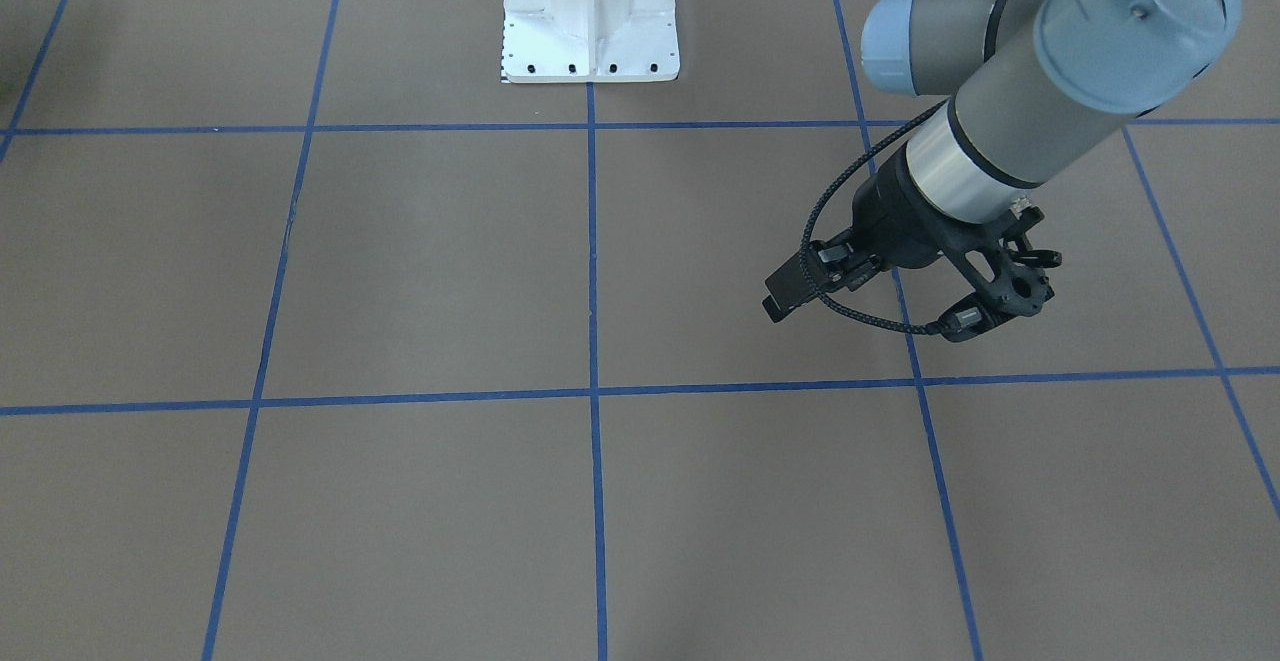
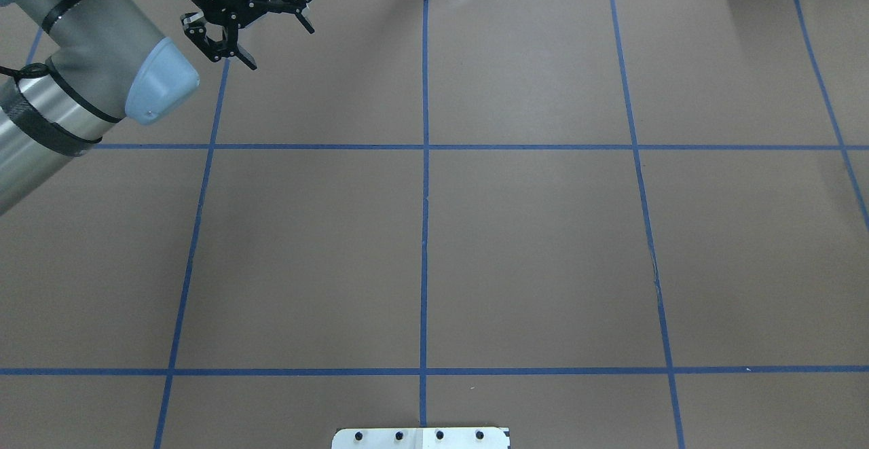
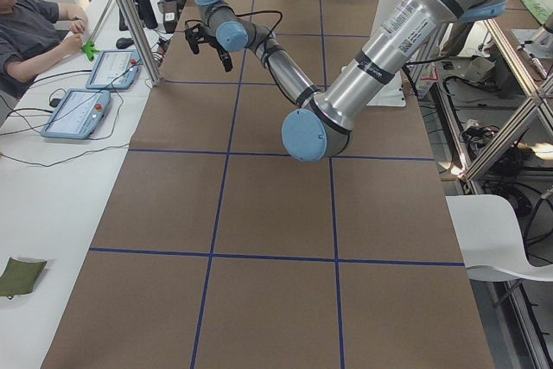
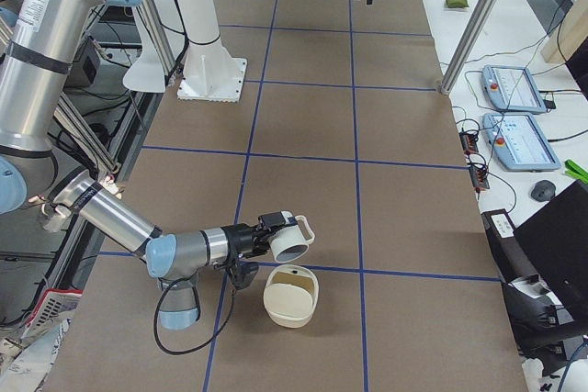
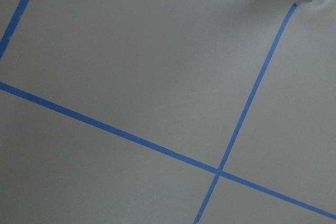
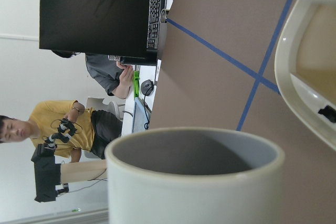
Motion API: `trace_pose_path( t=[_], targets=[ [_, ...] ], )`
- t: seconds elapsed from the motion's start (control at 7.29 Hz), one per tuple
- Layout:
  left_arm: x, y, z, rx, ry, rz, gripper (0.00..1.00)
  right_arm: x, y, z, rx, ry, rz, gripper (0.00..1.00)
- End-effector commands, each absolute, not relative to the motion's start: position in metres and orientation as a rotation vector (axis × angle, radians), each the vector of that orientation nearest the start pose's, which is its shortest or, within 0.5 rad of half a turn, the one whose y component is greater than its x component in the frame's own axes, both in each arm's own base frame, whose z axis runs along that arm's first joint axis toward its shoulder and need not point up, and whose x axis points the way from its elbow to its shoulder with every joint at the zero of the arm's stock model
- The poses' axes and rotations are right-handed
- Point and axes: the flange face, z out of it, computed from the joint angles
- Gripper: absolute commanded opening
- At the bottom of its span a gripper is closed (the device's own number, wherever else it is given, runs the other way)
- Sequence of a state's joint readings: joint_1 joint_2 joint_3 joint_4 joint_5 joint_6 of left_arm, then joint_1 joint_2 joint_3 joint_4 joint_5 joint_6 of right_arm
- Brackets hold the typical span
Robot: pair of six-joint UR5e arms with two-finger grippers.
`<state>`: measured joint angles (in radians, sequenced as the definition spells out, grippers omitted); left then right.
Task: Left arm hands cup to right arm to dump lemon
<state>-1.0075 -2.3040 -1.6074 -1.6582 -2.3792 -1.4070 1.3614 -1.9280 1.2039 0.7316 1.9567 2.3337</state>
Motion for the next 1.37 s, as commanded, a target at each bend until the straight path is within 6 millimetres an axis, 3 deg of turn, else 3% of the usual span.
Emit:
trace_pose_path(
  t=[0.0,0.27,0.69,1.24],
  targets=[
    [0.312,-0.611,0.175,-0.183,1.096,-0.411,1.00,0.054,-0.267,0.723,0.034,-1.825,1.518,0.07],
    [0.311,-0.612,0.174,-0.180,1.096,-0.413,1.00,0.060,-0.273,0.722,-0.082,-1.880,1.630,0.09],
    [0.317,-0.611,0.175,-0.163,1.083,-0.418,1.00,0.066,-0.265,0.723,-0.331,-1.950,1.811,0.13],
    [0.317,-0.614,0.167,-0.145,1.044,-0.400,1.00,0.076,-0.262,0.722,-0.468,-1.992,1.916,0.17]
  ],
)
